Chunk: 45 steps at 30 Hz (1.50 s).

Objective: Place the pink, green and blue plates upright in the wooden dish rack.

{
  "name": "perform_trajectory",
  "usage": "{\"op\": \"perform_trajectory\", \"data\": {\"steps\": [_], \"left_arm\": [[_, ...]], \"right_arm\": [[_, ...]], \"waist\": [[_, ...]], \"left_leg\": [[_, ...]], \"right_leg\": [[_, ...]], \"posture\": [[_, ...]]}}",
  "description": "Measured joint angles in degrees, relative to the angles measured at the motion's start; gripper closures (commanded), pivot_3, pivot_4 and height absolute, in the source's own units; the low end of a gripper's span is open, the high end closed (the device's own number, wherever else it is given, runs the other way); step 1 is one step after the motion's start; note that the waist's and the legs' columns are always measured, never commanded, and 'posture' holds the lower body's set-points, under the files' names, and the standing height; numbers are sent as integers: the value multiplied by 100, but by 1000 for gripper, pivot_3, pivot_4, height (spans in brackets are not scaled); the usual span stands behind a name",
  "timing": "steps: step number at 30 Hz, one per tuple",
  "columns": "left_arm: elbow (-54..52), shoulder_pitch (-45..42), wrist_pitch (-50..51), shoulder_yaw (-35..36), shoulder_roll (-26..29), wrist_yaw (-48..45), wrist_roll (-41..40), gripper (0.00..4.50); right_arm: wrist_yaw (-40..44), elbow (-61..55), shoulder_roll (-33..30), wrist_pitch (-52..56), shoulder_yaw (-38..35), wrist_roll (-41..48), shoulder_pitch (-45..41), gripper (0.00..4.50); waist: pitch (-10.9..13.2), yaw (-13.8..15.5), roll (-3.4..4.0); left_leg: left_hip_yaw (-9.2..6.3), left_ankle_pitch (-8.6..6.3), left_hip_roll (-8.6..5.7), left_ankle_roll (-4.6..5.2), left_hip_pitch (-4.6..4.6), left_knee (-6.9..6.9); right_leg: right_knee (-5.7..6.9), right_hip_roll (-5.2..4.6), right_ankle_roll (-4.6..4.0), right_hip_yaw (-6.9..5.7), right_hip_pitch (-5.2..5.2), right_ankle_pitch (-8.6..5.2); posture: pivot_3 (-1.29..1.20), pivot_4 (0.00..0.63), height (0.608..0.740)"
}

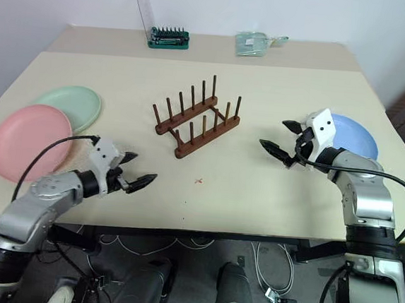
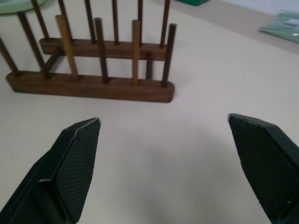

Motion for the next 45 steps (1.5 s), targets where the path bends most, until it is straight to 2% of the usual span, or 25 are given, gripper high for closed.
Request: {"op": "perform_trajectory", "data": {"steps": [3,7,10,16,19,21,25,32,38,41,45], "left_arm": [[369,-302,-119,-330,-168,-4,259,0],[1519,-1326,-521,-841,-827,88,770,0],[2141,-1773,-748,-939,-1153,23,869,0],[2670,-2086,-1144,-1207,-1443,-301,1100,0],[2772,-2110,-1239,-1204,-1537,-375,1156,749],[2834,-2127,-1286,-1200,-1598,-373,1182,1834],[2898,-2138,-1364,-1117,-1642,-354,1237,3656],[2979,-2164,-1696,-1242,-1519,-589,1453,3722],[3000,-2154,-2149,-1306,-1100,-1625,1385,3722],[3046,-2189,-2630,-1516,-750,-2477,1353,3722],[3466,-2460,-3047,-1634,-703,-2944,1388,3722]], "right_arm": [[-125,-361,5,157,-73,99,247,47],[-286,-734,45,317,-108,165,465,47],[-390,-857,46,382,-137,194,490,47],[-586,-1211,50,515,-193,303,874,47],[-679,-1445,48,604,-277,392,984,0],[-713,-1592,47,627,-345,413,1077,0],[-750,-1602,45,648,-359,438,1154,0],[-630,-1622,-146,644,-306,361,1197,0],[-400,-1660,-407,637,-90,122,1603,0],[-379,-1692,-420,631,-119,116,1608,0],[-423,-1740,-418,631,-142,106,1644,0]], "waist": [[-4,25,8],[-11,161,19],[-13,161,19],[-15,161,22],[-18,161,27],[-19,163,26],[-20,156,28],[-22,153,30],[-21,141,31],[-20,138,30],[-20,159,29]], "left_leg": [[-1,0,0,0,0,1],[0,0,-9,2,0,19],[-1,-2,-9,5,0,14],[0,-3,-9,7,0,13],[0,-3,-8,7,0,16],[0,-4,-8,8,1,16],[0,-4,-8,9,2,16],[1,-4,-8,9,3,16],[4,-6,-7,11,2,12],[5,-6,-5,11,1,12],[4,-7,-5,13,-2,14]], "right_leg": [[0,1,0,-1,2,0],[-11,-2,9,-1,17,5],[-15,-2,10,-1,16,5],[-15,-2,11,-1,16,5],[-16,-2,12,-1,19,5],[-17,-2,14,-1,21,3],[-15,-2,14,-1,20,4],[-16,-1,14,-1,21,4],[-16,-1,14,-1,16,3],[-16,0,14,-1,15,3],[-19,-2,14,-1,16,2]], "posture": [[0,150,740],[0,150,740],[0,150,740],[0,150,740],[0,150,740],[0,150,740],[0,150,740],[0,150,740],[0,150,740],[0,150,740],[0,150,740]]}}
